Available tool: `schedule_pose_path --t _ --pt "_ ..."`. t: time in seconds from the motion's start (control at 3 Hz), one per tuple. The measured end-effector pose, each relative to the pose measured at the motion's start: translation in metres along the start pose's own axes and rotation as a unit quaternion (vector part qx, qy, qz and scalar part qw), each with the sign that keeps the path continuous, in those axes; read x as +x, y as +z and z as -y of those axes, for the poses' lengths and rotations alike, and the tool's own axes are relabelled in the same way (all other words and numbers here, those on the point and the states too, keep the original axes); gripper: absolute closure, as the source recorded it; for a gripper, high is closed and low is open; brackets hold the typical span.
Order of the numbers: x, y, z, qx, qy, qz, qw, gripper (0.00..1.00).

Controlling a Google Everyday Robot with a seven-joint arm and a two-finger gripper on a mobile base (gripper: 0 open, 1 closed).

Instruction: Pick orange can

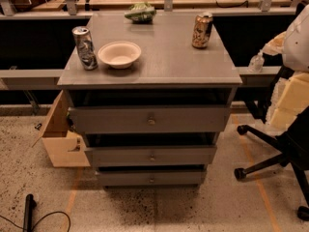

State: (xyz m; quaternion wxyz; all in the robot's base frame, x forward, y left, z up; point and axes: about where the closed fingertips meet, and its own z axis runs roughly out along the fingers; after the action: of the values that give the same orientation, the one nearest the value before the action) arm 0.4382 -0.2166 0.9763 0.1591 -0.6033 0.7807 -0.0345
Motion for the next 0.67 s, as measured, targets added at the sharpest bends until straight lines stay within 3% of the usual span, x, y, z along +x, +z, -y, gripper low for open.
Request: schedule_pose_path --t 0.33,0.67 --pt "0.000 0.000 0.000 0.000 0.000 0.000 1.0000 0.00" --pt "0.002 0.008 0.013 0.024 0.032 0.033 0.9986 0.00"
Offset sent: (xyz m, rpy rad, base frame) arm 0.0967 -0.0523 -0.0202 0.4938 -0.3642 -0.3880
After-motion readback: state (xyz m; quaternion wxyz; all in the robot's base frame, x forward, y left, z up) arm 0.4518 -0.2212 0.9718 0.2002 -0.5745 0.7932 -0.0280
